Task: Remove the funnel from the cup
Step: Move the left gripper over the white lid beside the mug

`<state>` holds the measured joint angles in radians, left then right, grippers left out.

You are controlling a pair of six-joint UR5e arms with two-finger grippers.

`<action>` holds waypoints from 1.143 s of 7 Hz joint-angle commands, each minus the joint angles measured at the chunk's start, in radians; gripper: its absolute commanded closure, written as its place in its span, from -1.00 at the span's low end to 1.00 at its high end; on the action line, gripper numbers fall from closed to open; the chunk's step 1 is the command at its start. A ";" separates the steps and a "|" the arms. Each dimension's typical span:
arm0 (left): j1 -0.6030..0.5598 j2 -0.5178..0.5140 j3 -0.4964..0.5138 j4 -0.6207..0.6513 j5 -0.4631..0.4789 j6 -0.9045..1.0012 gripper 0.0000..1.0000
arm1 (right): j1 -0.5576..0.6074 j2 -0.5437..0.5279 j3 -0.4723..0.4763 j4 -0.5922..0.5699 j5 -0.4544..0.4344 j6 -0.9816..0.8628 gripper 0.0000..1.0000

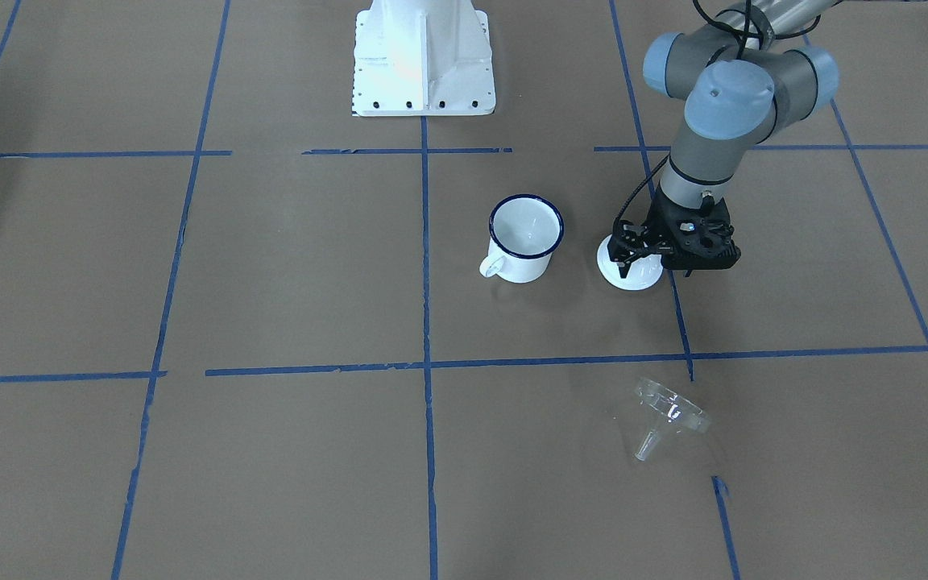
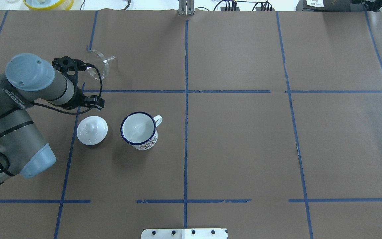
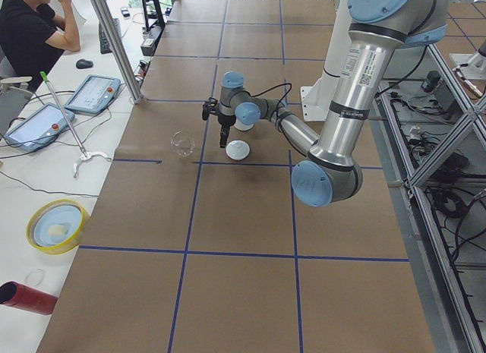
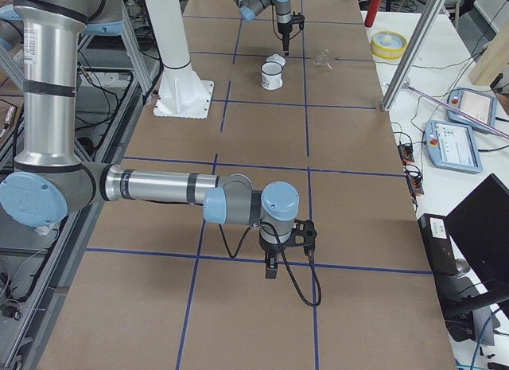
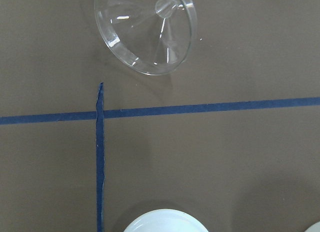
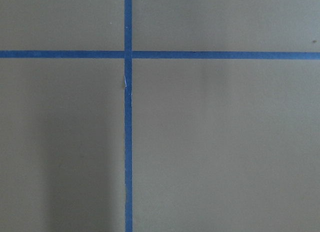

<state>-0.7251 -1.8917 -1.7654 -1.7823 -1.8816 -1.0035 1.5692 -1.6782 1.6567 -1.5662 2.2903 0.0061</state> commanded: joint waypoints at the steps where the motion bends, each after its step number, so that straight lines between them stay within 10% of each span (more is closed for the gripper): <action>1: 0.001 0.014 0.020 -0.039 -0.028 -0.001 -1.00 | 0.000 0.000 0.000 0.000 0.000 0.000 -1.00; 8: 0.042 0.042 0.001 -0.031 -0.096 -0.032 -0.72 | 0.000 0.000 0.000 0.000 0.000 0.000 -1.00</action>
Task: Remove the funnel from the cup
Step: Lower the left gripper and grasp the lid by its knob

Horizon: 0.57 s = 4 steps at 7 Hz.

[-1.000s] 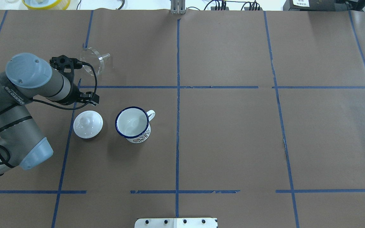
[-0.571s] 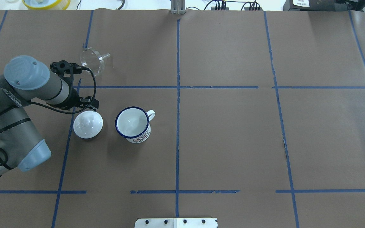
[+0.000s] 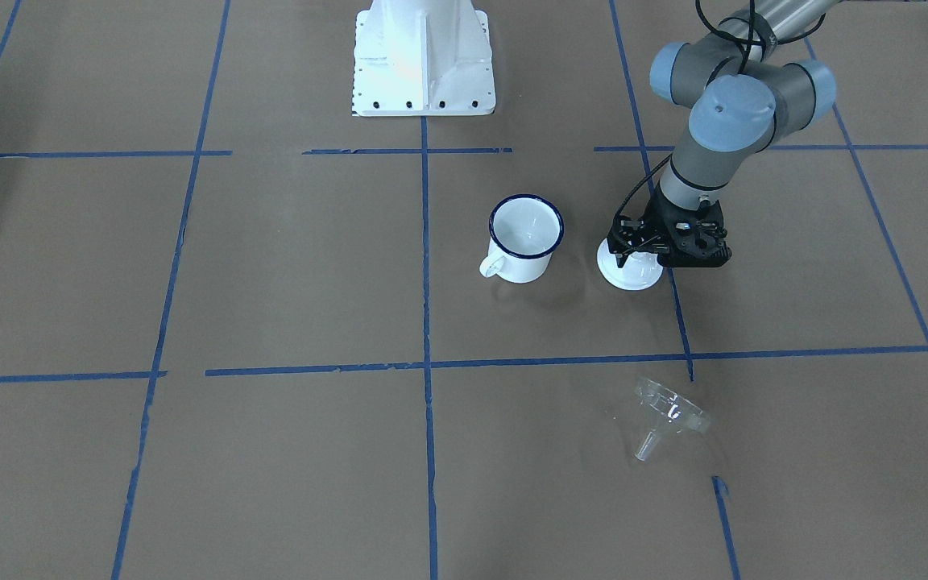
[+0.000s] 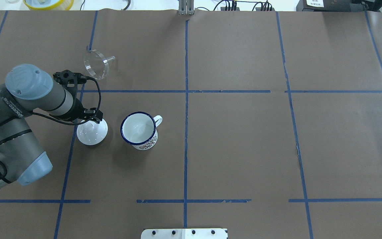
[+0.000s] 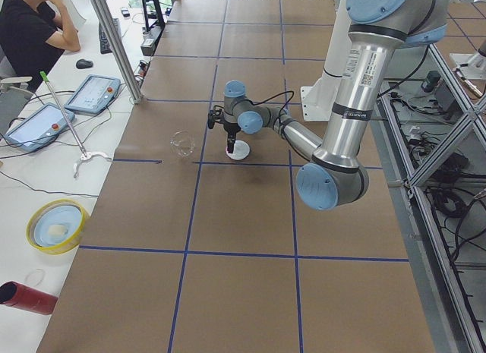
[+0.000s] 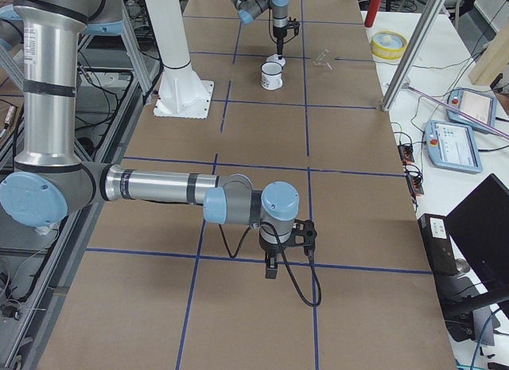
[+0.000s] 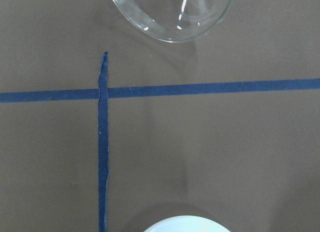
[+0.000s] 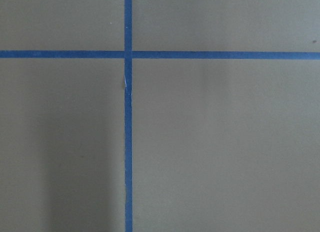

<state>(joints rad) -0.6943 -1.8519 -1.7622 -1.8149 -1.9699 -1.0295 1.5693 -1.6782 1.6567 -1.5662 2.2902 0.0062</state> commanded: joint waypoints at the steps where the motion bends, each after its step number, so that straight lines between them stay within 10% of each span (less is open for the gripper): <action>1: 0.015 0.002 -0.006 0.005 -0.007 -0.007 -0.66 | 0.000 0.000 0.000 0.000 0.000 0.000 -1.00; 4: 0.016 0.005 -0.020 0.006 -0.006 -0.007 -0.39 | 0.000 0.000 0.000 0.000 0.000 0.000 -1.00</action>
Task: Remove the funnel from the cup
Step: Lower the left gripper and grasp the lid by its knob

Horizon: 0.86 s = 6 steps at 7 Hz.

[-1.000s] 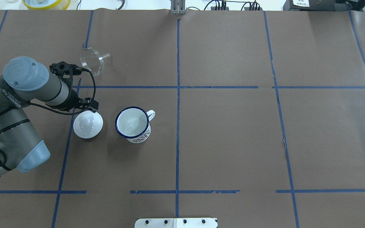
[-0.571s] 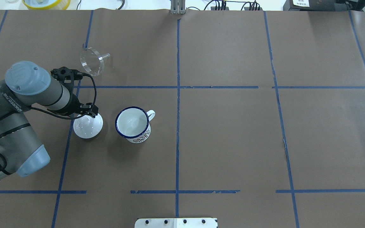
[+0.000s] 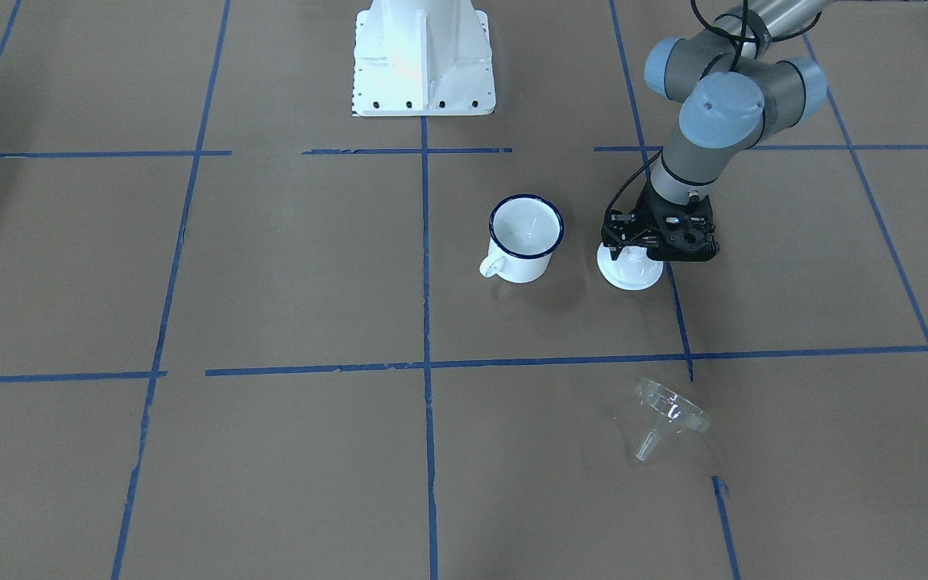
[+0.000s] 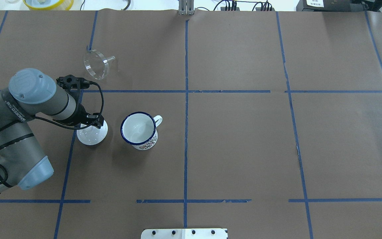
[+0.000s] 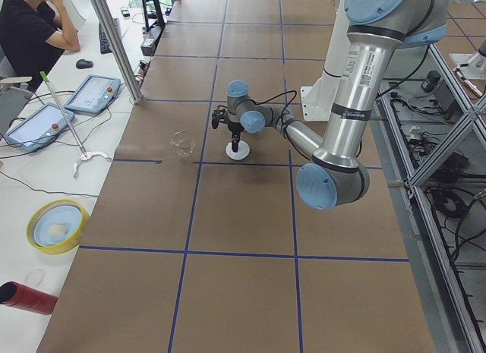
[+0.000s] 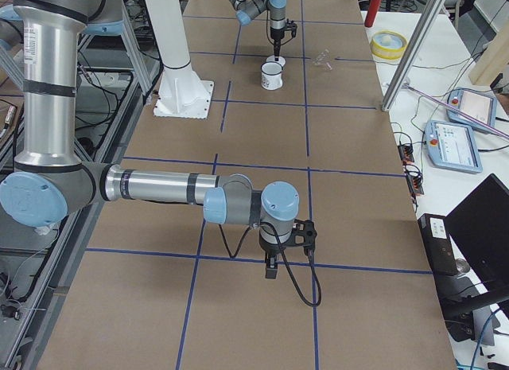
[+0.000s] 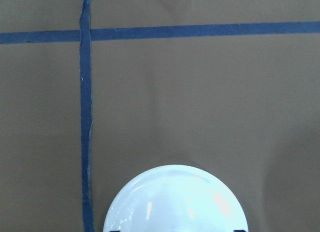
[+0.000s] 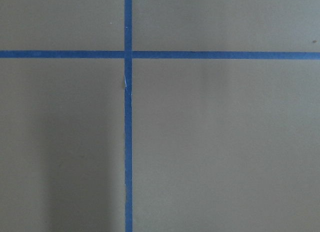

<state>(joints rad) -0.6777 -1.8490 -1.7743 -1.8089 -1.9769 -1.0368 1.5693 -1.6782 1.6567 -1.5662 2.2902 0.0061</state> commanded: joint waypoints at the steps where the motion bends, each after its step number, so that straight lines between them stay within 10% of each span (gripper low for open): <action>1: 0.000 0.011 -0.020 0.002 0.001 0.000 -0.33 | 0.000 0.000 0.000 0.000 0.000 0.000 -1.00; 6: 0.001 0.010 -0.007 0.000 0.003 0.000 -0.12 | 0.000 0.000 0.000 0.000 0.000 0.000 -1.00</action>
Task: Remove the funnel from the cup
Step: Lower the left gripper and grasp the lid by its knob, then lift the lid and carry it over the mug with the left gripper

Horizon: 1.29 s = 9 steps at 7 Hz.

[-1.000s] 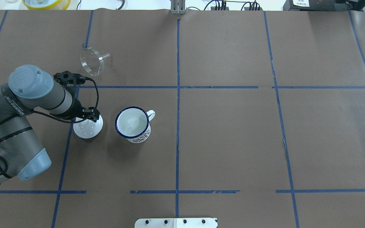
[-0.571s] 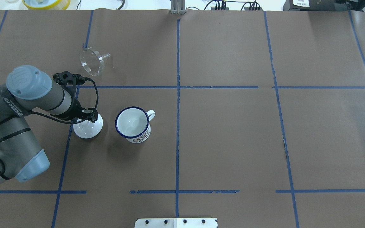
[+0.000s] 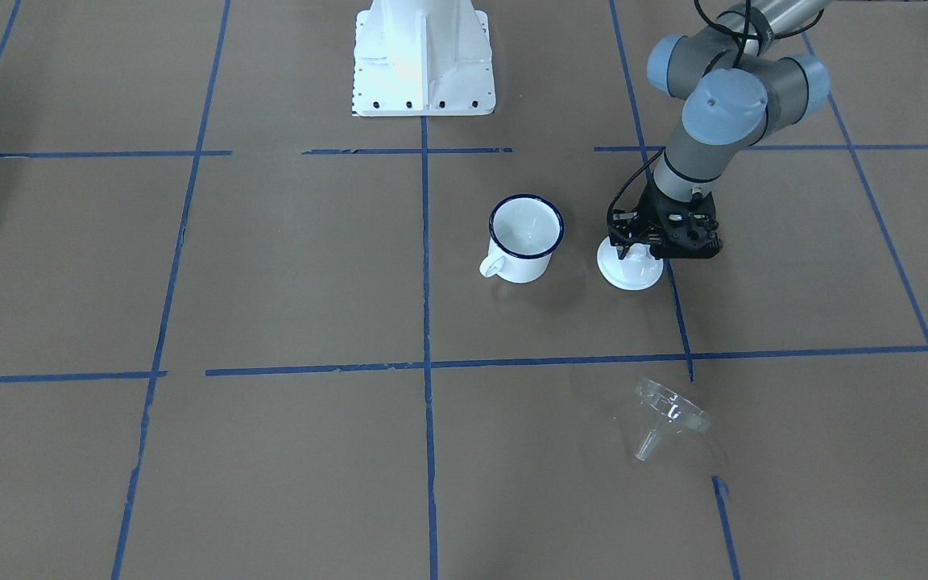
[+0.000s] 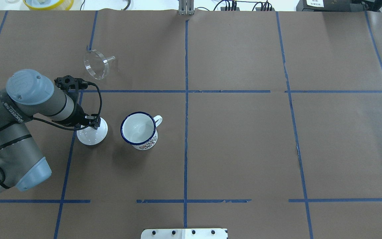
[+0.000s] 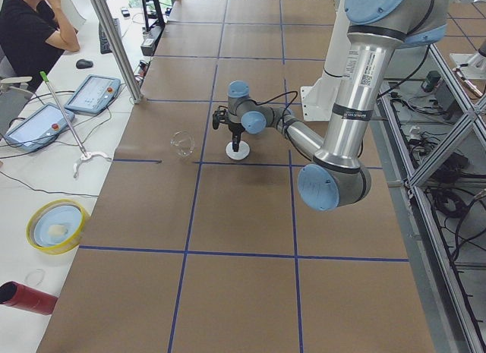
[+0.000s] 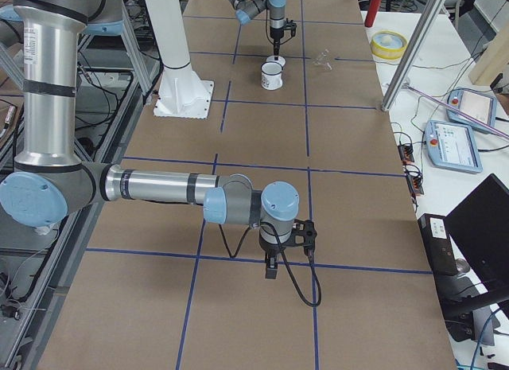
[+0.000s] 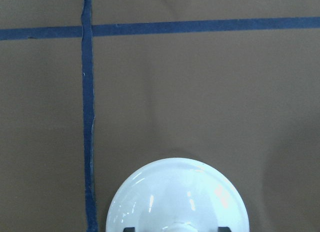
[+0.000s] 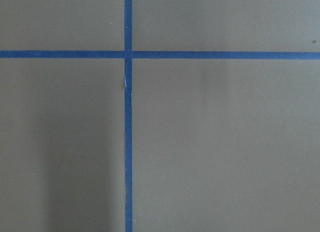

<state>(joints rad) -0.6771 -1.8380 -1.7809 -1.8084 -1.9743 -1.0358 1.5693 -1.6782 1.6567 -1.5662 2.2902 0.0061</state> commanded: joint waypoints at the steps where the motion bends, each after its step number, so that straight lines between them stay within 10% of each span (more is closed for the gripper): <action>1: 0.001 0.000 -0.008 0.000 0.002 -0.001 0.31 | 0.000 0.000 0.000 0.000 0.000 0.000 -1.00; 3: 0.001 -0.001 -0.014 0.000 0.002 -0.003 1.00 | 0.000 0.000 0.000 0.000 0.000 0.000 -1.00; 5: -0.013 0.002 -0.082 0.048 0.002 -0.001 1.00 | 0.000 0.002 0.000 0.000 0.000 0.000 -1.00; 9: -0.071 -0.135 -0.356 0.546 -0.003 0.017 1.00 | 0.000 0.000 0.000 0.000 0.000 0.000 -1.00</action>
<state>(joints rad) -0.7268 -1.9036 -2.0752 -1.4083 -1.9749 -1.0204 1.5693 -1.6781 1.6567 -1.5662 2.2902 0.0061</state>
